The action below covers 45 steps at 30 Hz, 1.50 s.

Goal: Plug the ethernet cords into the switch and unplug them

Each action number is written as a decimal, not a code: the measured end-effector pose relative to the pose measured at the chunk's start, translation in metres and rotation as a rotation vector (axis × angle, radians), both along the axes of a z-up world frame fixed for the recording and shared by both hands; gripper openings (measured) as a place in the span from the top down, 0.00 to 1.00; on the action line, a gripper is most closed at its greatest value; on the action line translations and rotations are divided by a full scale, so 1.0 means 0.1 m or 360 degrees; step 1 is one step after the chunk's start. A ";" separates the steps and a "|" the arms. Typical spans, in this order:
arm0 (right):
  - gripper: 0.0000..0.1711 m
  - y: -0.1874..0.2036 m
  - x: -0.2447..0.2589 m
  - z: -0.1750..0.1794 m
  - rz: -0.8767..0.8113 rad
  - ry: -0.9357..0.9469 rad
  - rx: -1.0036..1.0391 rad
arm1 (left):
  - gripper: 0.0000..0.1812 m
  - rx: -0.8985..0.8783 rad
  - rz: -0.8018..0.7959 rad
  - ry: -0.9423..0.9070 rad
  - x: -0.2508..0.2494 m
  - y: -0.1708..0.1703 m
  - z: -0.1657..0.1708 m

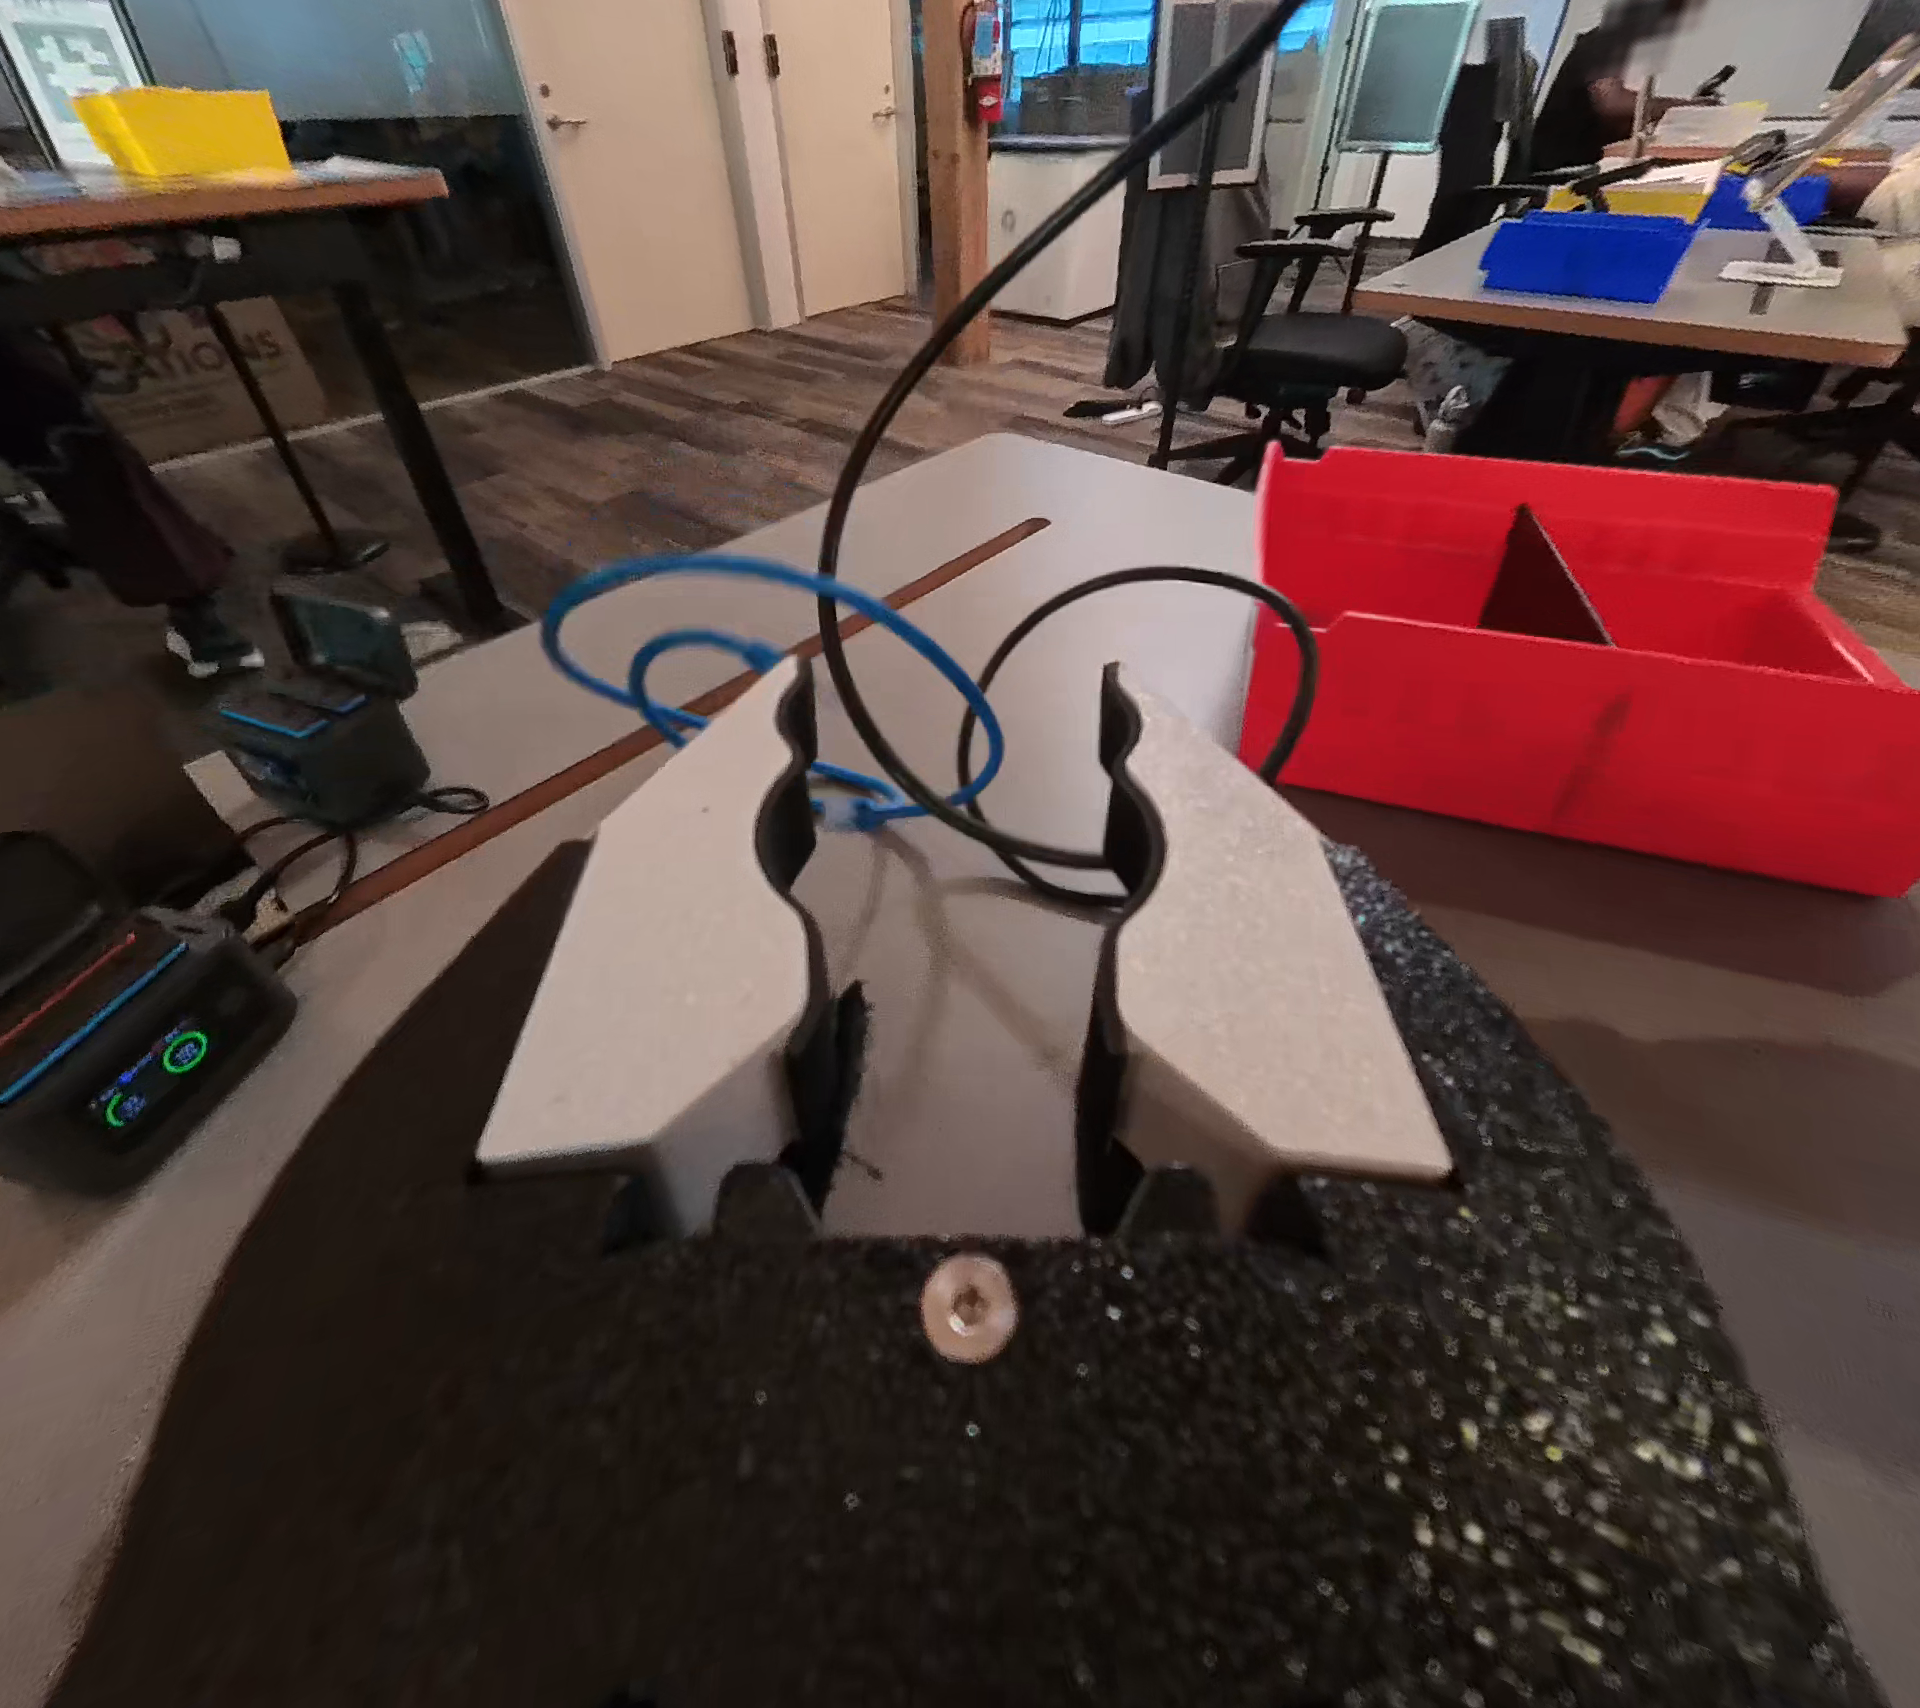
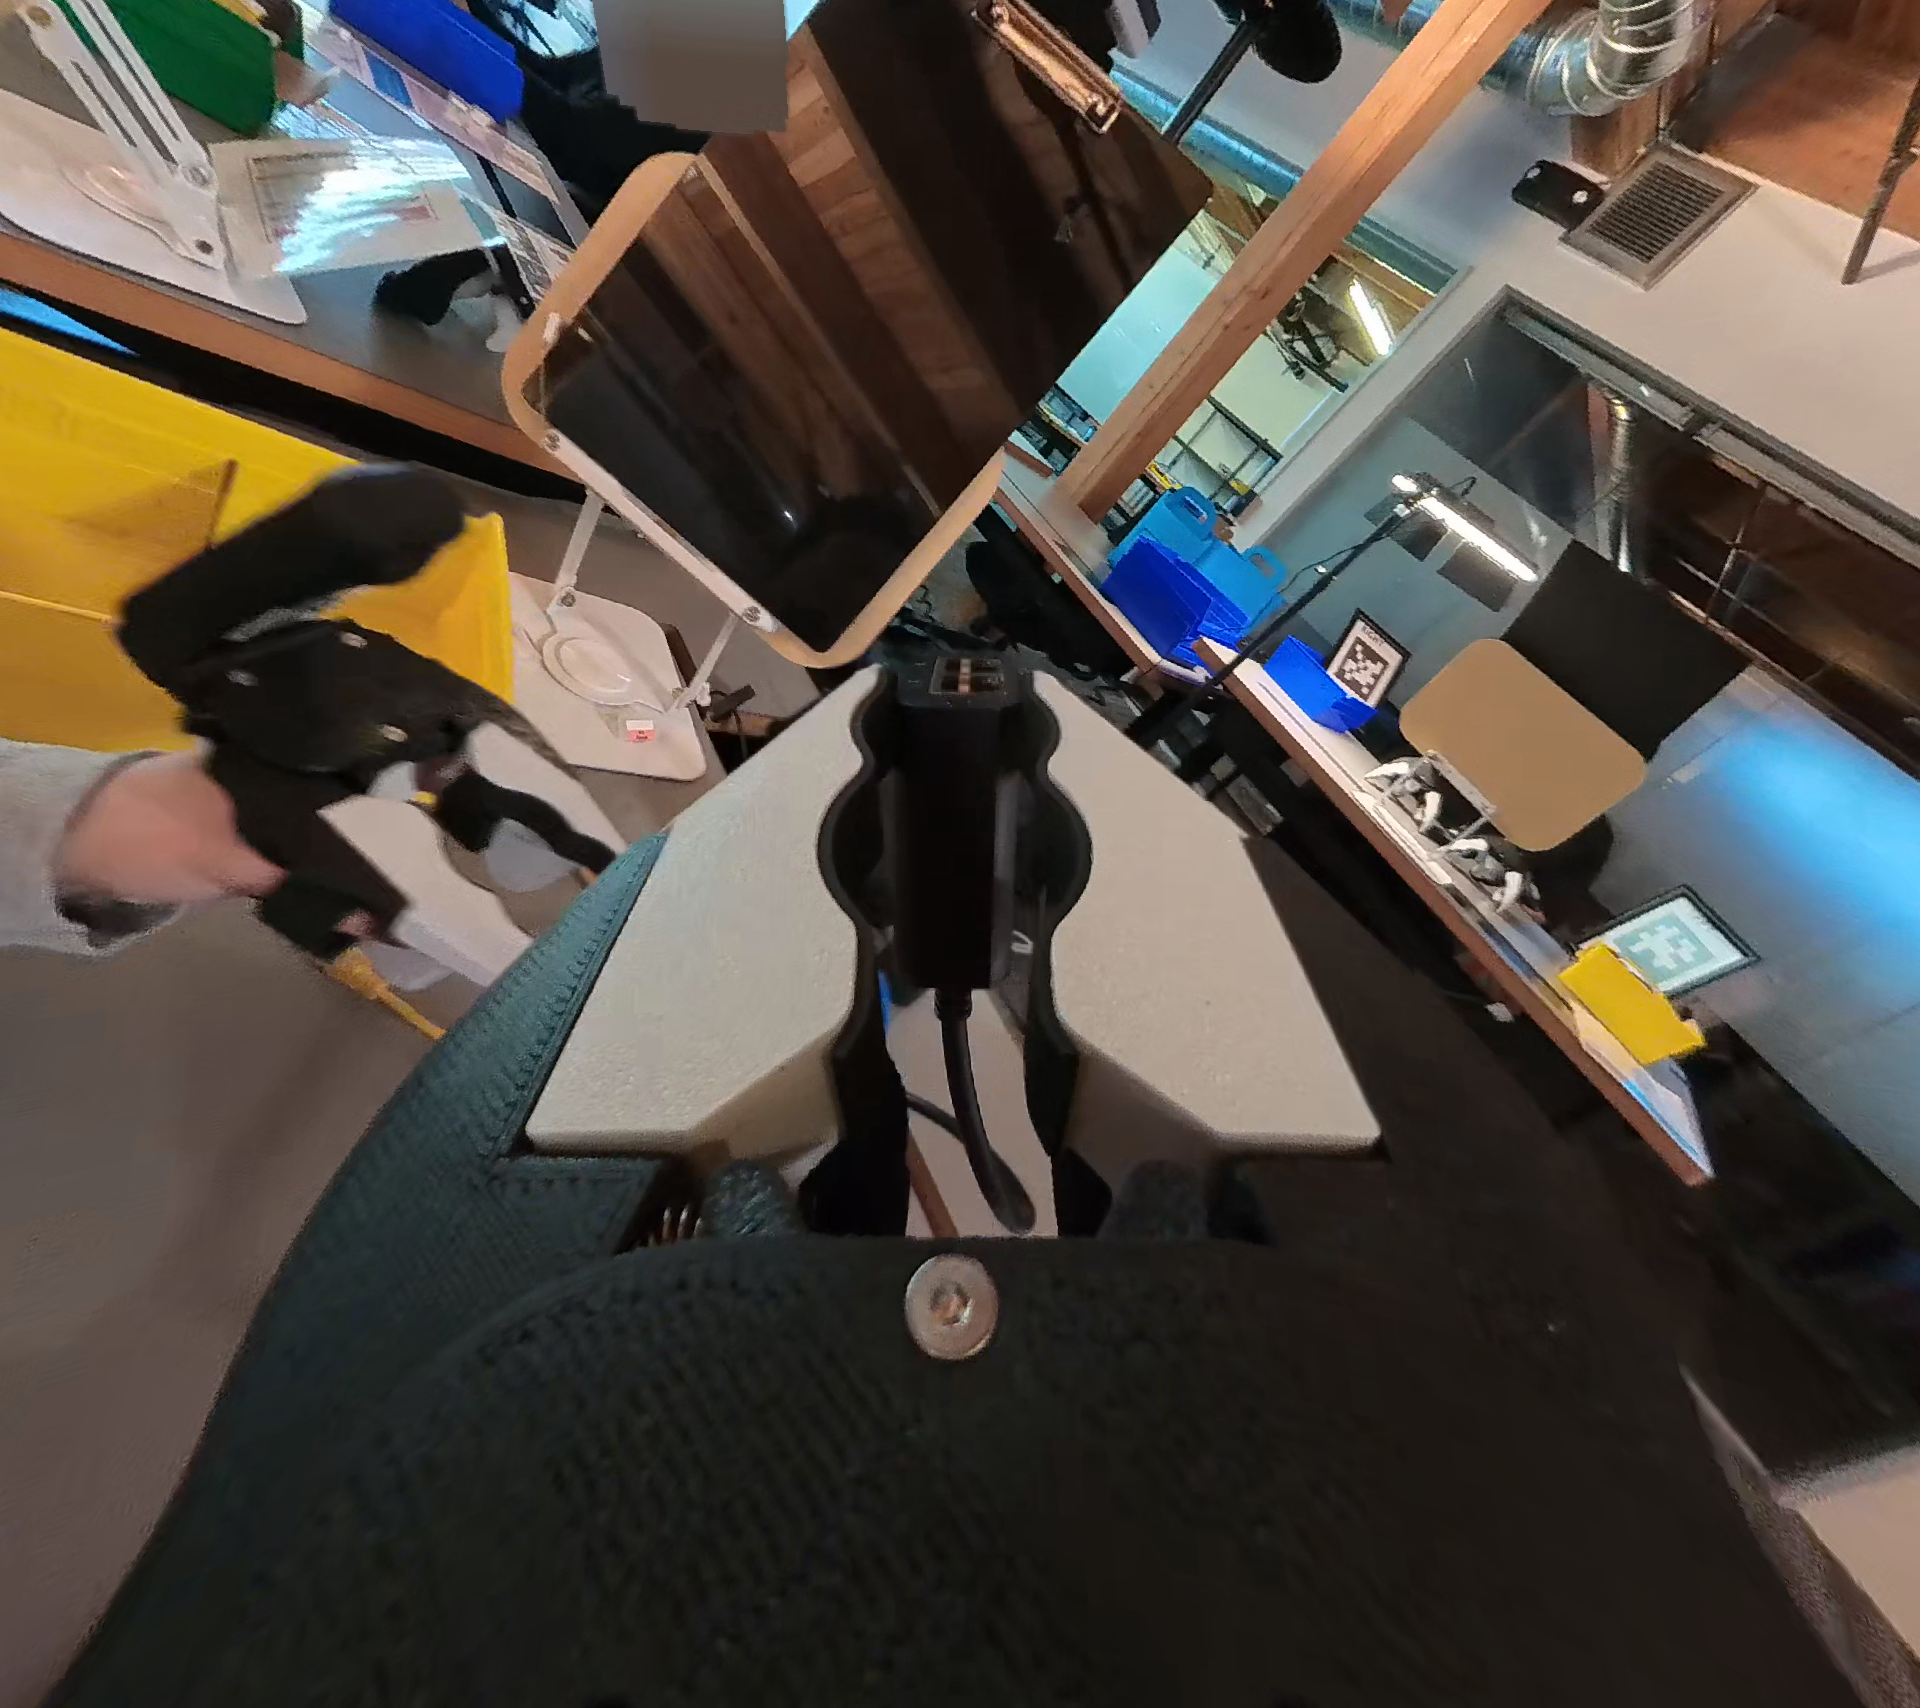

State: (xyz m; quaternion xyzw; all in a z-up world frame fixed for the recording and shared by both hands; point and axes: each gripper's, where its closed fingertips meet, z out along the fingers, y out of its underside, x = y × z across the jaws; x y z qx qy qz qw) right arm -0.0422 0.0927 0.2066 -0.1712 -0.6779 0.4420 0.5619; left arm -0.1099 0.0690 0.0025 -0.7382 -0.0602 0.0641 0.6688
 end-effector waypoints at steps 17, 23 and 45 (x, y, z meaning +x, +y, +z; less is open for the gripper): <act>0.88 0.03 -0.02 -0.24 0.0016 -0.0057 -0.0046 | 0.64 -0.0832 -0.0526 0.0549 0.07 0.14 -1.11; 0.88 0.08 -0.17 -0.25 -0.0034 -0.0054 -0.0079 | 0.98 -0.0851 -0.0528 0.0928 0.27 0.28 -1.26; 0.88 0.77 0.40 3.47 -0.0453 0.0794 -0.0291 | 0.99 -0.1355 -0.0656 0.1329 0.35 0.04 -1.82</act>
